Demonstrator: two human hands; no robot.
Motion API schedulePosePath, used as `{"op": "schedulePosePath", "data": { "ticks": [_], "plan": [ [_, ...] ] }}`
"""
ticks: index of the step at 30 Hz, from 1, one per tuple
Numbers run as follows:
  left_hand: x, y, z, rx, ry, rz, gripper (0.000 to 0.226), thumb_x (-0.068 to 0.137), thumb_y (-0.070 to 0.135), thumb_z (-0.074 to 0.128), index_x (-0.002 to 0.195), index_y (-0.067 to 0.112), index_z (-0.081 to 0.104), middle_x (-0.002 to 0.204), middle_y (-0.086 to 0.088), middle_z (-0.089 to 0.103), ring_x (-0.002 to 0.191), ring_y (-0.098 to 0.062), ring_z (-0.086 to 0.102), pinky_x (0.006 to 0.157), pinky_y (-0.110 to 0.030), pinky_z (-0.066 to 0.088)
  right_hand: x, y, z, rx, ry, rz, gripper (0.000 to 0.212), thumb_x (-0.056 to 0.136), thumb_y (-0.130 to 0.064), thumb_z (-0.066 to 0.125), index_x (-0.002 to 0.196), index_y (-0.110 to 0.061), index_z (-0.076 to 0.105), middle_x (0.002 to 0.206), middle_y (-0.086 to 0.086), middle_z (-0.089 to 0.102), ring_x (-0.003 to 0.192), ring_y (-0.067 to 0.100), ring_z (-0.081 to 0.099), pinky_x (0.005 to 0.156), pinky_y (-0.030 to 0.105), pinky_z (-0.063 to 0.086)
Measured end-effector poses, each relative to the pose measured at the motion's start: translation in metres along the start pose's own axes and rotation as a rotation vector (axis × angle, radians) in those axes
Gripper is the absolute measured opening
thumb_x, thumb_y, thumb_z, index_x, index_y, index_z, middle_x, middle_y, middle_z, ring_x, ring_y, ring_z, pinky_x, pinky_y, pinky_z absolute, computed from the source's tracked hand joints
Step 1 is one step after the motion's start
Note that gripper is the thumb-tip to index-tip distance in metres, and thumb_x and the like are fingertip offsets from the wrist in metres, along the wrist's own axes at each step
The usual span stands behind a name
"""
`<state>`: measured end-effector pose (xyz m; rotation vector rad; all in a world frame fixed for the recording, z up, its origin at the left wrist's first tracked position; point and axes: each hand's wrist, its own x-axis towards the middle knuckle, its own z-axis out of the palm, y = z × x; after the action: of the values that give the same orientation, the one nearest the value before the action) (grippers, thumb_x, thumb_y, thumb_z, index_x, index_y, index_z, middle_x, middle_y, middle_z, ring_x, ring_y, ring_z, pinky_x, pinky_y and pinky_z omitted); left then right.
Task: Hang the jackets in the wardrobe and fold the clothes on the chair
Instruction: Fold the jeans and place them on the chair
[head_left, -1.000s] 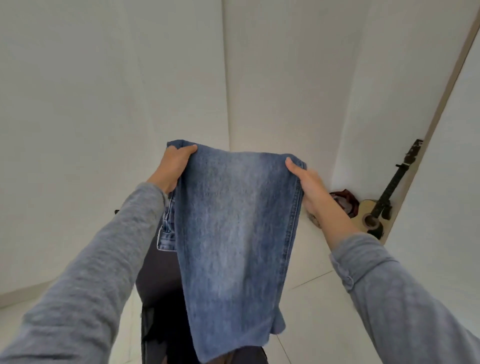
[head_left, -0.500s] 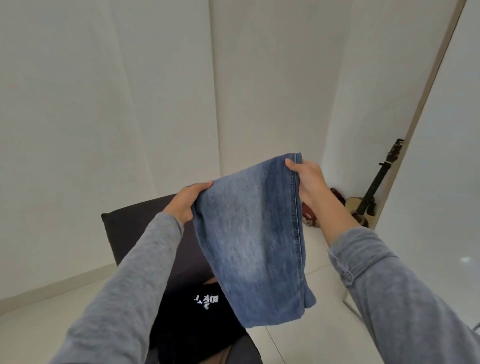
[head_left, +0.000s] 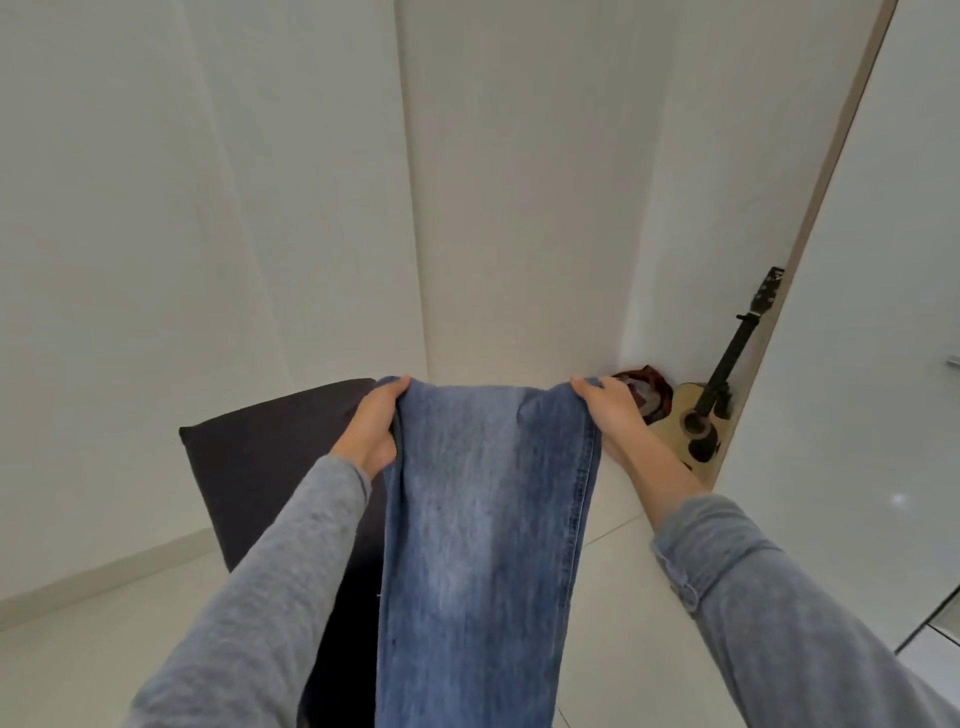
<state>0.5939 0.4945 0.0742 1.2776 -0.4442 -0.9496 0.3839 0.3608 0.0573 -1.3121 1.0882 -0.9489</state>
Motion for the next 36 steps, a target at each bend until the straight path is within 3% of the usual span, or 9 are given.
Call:
{"op": "schedulePosePath", "data": {
  "ticks": [3,7,13,17,19,22,27,32,36],
  "plan": [
    [0.001,0.003,-0.011,-0.111,0.034,0.021,0.021,0.097,0.02,0.051,0.082,0.009,0.061,0.089,-0.008,0.063,0.088,-0.019,0.06,0.082,-0.032,0.051,-0.002,-0.015,0.003,-0.005,0.001,0.03,0.024,0.089,-0.026,0.063,0.097,-0.003,0.062,0.097,0.014,0.064,0.09,0.027,0.062,0.084,0.039,0.052],
    [-0.006,0.009,-0.005,-0.188,0.077,0.042,0.023,0.098,0.018,0.051,0.078,0.008,0.059,0.081,-0.006,0.062,0.078,-0.016,0.06,0.071,-0.029,0.051,-0.011,-0.023,-0.003,-0.033,-0.17,0.166,0.029,0.081,-0.016,0.073,0.101,0.003,0.064,0.099,0.012,0.068,0.086,0.023,0.066,0.071,0.033,0.055],
    [-0.007,0.013,-0.003,-0.238,0.047,0.058,0.023,0.095,0.014,0.054,0.073,0.009,0.057,0.08,-0.006,0.06,0.079,-0.016,0.06,0.076,-0.028,0.052,-0.015,0.009,0.0,0.159,-0.029,0.198,0.031,0.082,0.003,0.066,0.109,0.015,0.057,0.105,0.021,0.063,0.074,0.018,0.061,0.061,0.028,0.054],
    [-0.009,0.022,-0.015,-0.285,0.008,0.102,0.021,0.095,0.014,0.055,0.075,0.008,0.059,0.081,-0.006,0.064,0.082,-0.017,0.063,0.077,-0.03,0.053,-0.016,0.001,0.01,0.262,-0.035,0.19,0.022,0.087,0.004,0.06,0.108,0.006,0.056,0.102,0.019,0.058,0.07,0.016,0.058,0.049,0.02,0.055],
    [-0.008,0.023,-0.026,-0.321,-0.039,0.088,0.015,0.095,0.017,0.055,0.086,0.007,0.059,0.092,-0.008,0.065,0.093,-0.02,0.063,0.082,-0.032,0.053,-0.016,-0.007,0.015,0.299,-0.068,0.199,0.022,0.09,0.001,0.058,0.11,0.008,0.057,0.1,0.015,0.059,0.07,0.015,0.056,0.049,0.019,0.053],
    [-0.009,0.022,-0.038,-0.276,-0.02,0.054,0.016,0.097,0.019,0.051,0.098,0.004,0.058,0.097,-0.01,0.063,0.094,-0.023,0.062,0.083,-0.035,0.052,-0.014,-0.017,0.017,0.317,-0.142,0.234,0.009,0.094,-0.007,0.053,0.086,-0.004,0.057,0.087,0.006,0.06,0.07,0.014,0.056,0.056,0.024,0.052],
    [-0.011,0.021,-0.046,-0.022,0.149,0.031,0.013,0.093,0.018,0.055,0.088,0.008,0.061,0.097,-0.007,0.061,0.087,-0.019,0.058,0.08,-0.033,0.048,-0.008,-0.029,0.024,0.273,-0.118,0.127,0.024,0.099,-0.02,0.047,0.082,-0.007,0.057,0.087,0.009,0.06,0.075,0.019,0.058,0.079,0.036,0.05],
    [-0.012,0.023,-0.03,-0.137,0.097,0.044,0.013,0.093,0.016,0.057,0.084,0.007,0.061,0.088,-0.006,0.064,0.084,-0.019,0.062,0.086,-0.035,0.051,-0.014,-0.036,0.025,0.178,-0.182,0.014,0.035,0.094,-0.042,0.051,0.097,-0.01,0.063,0.104,0.008,0.065,0.094,0.02,0.062,0.094,0.036,0.047],
    [-0.015,0.014,-0.019,-0.051,-0.005,0.001,0.013,0.09,0.01,0.06,0.077,0.007,0.06,0.074,-0.004,0.066,0.075,-0.016,0.063,0.065,-0.026,0.054,-0.024,-0.02,0.008,0.034,-0.449,0.251,0.036,0.082,-0.032,0.07,0.107,-0.006,0.065,0.102,0.009,0.068,0.086,0.018,0.067,0.073,0.027,0.056]
  ]
}}
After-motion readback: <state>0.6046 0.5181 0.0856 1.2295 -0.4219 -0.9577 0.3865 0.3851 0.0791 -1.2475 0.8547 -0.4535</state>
